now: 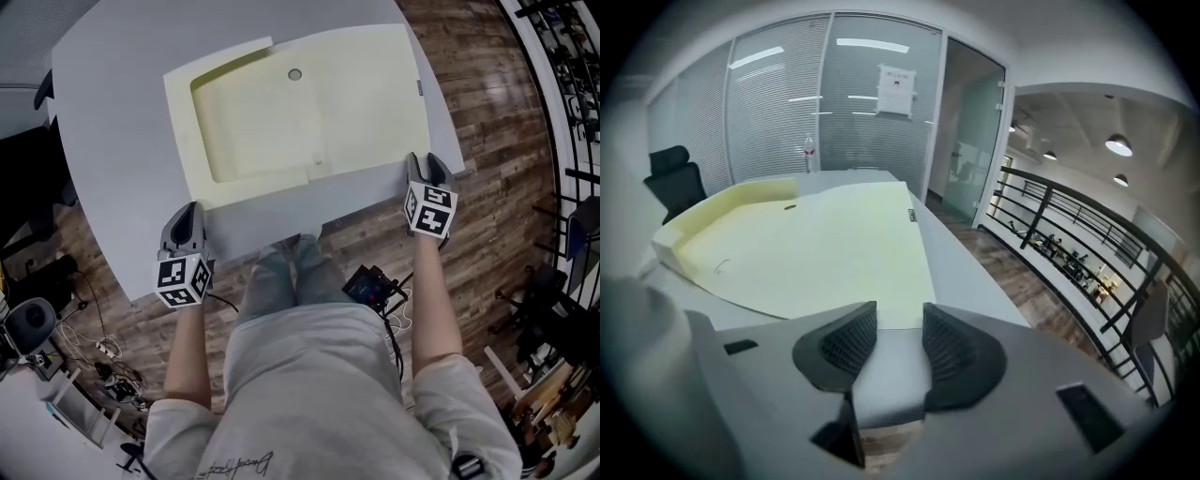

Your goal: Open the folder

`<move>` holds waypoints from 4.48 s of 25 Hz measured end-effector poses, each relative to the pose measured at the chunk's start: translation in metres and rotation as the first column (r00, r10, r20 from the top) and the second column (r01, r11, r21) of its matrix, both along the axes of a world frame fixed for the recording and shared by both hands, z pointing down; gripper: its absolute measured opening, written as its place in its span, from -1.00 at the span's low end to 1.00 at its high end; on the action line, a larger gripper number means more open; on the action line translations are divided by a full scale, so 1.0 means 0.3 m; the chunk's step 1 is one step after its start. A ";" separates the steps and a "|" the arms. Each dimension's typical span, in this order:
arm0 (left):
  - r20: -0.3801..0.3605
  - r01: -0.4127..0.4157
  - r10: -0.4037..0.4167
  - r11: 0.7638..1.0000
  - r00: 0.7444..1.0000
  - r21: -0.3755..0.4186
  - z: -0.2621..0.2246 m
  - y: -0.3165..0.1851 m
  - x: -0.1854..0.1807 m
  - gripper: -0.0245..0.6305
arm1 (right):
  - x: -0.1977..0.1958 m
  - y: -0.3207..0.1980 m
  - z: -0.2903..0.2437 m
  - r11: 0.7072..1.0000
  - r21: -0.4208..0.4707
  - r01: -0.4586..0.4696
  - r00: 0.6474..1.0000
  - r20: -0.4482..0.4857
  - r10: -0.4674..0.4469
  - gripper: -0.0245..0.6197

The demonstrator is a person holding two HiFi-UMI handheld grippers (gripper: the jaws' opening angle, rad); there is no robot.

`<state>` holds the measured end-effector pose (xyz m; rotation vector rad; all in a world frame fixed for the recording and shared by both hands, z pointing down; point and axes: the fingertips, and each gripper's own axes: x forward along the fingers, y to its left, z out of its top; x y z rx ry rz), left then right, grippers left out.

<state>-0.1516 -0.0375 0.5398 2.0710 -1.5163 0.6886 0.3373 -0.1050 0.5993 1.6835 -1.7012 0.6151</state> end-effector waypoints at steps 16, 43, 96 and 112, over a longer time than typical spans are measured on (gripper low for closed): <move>-0.030 0.019 -0.019 1.000 0.999 0.002 0.006 0.001 -0.008 -0.90 | -0.059 -0.008 0.034 0.986 -0.152 0.071 0.992 0.111 -0.054 -0.80; -0.063 -0.051 0.052 0.998 0.997 0.023 -0.014 -0.040 0.032 -0.90 | -0.045 -0.029 -0.124 1.000 -0.014 -0.009 0.997 0.071 0.010 -0.82; -0.257 -0.170 0.247 0.943 0.934 0.287 -0.543 0.006 0.133 -0.90 | -1.024 0.143 -0.735 0.780 0.342 0.524 0.718 0.315 -0.620 -0.85; -0.265 -0.188 0.269 0.937 0.926 0.295 -0.573 0.014 0.144 -0.90 | -1.073 0.163 -0.758 0.754 0.354 0.553 0.688 0.317 -0.653 -0.85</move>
